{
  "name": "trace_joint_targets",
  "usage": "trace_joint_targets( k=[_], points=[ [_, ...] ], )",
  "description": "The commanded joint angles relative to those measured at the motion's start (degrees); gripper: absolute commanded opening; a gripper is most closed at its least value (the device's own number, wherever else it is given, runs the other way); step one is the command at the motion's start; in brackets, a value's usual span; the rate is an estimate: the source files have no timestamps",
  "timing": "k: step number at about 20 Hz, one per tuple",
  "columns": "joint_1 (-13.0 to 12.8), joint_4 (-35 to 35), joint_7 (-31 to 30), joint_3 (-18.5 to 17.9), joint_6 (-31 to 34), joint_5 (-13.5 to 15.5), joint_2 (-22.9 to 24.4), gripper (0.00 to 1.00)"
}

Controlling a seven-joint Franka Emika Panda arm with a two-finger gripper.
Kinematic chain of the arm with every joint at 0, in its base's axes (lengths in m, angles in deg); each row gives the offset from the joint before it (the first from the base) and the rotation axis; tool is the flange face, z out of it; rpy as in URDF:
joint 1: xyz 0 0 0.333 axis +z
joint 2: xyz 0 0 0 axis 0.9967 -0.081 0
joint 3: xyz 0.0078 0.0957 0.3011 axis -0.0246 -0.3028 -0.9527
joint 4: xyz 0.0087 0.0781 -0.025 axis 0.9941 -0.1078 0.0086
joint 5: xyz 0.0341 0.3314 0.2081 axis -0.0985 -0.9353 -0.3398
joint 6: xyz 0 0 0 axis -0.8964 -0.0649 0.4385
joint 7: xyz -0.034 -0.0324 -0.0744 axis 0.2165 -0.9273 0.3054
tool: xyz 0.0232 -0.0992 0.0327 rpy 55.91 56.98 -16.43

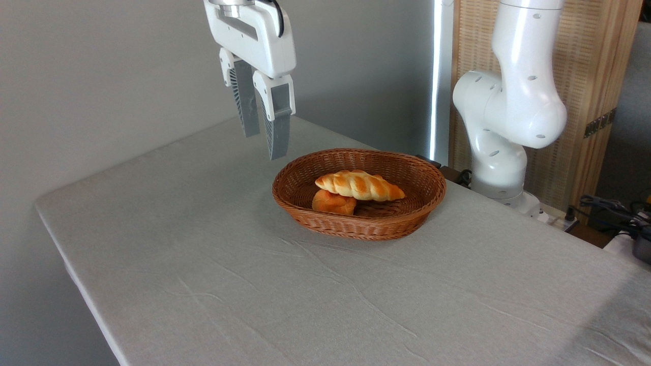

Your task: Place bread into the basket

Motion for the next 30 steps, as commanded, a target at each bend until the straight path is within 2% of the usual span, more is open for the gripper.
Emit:
trace_joint_targets(
  k=[1,3,5,7,8,11,15,19,30],
  points=[
    [0.6,8.0,-5.0,-1.2,1.6,0.4,-6.2,1.00],
    [3.4,11.7,-7.6,0.0,2.8,0.4,-9.0,1.00],
    [4.8,12.3,-7.2,0.3,3.3,0.4,-9.1,1.00],
    [5.0,12.2,-7.2,0.7,4.2,0.4,-9.1,1.00],
    [5.5,12.2,-7.4,2.1,4.4,0.3,-9.3,1.00],
    [10.5,12.1,-7.7,8.0,4.5,0.1,-9.3,1.00],
    [10.6,11.9,-7.6,7.8,5.0,-0.4,-9.3,1.00],
    [10.6,12.0,-7.6,7.8,6.7,-2.7,-9.3,1.00],
    [10.6,12.0,-7.6,7.6,6.9,-2.8,-9.1,1.00]
  ],
)
